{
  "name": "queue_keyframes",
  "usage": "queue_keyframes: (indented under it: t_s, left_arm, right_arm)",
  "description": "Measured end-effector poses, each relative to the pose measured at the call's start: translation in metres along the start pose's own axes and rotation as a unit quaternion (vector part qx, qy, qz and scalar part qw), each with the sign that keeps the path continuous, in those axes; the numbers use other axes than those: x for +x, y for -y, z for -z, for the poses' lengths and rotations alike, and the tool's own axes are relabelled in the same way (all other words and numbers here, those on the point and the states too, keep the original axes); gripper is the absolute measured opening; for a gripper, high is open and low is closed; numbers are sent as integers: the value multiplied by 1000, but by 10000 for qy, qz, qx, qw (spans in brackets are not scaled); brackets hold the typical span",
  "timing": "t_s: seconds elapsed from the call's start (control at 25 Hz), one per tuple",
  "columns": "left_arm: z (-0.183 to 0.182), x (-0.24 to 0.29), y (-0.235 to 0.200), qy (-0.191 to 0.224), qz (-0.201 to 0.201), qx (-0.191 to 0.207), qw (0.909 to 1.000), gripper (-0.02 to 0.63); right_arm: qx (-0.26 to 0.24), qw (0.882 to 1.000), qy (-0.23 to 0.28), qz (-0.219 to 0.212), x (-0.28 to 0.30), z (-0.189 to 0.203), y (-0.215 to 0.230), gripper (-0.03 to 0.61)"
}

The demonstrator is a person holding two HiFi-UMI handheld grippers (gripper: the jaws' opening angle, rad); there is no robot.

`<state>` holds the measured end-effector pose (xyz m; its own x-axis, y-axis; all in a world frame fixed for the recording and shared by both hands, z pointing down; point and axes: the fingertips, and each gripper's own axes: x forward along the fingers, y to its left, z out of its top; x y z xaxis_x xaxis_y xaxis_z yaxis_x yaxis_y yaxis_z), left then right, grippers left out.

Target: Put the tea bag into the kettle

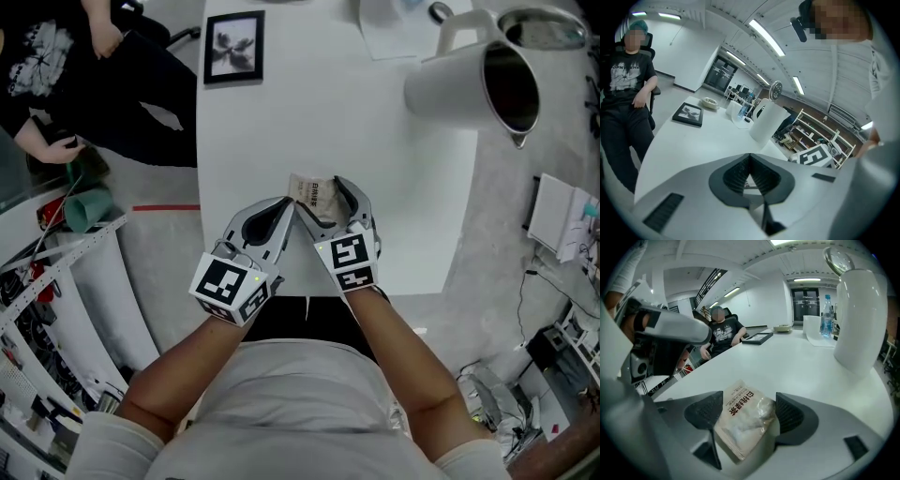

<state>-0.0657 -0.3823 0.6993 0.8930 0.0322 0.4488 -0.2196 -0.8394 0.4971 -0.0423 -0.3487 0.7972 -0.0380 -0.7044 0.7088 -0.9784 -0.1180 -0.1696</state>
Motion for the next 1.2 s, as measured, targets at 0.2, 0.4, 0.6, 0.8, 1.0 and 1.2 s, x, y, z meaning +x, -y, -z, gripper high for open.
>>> queue_keyframes:
  t_s: [0.2,0.4,0.6,0.8,1.0,1.2]
  left_arm:
    - [7,-1,-9,-56,-69,-107,9999,11]
    - [11,-2,-9,-41,-102,-190,9998,11]
    - [14,-2,-8,-78,-72,-214,9997,11]
    - [16,-2,-4,-124,-7,-161,9998,11]
    - [12,-4,4,-125,62,-74,9999,11]
    - [2,0,29,-79,278,161,9995,11]
  right_arm:
    - [-283,9994,3,197,2,3,0,347]
    - [-485,9981,-92,376,3,5,2,342]
    - [-632,9974,-143,328,3,4,-7,223]
    - [-344,9992,-128,132,2,7,-8,143]
    - [28,10000,70,18,-12,-1,-10,110]
    - [205,9982,512,247,-47,-19,1,107]
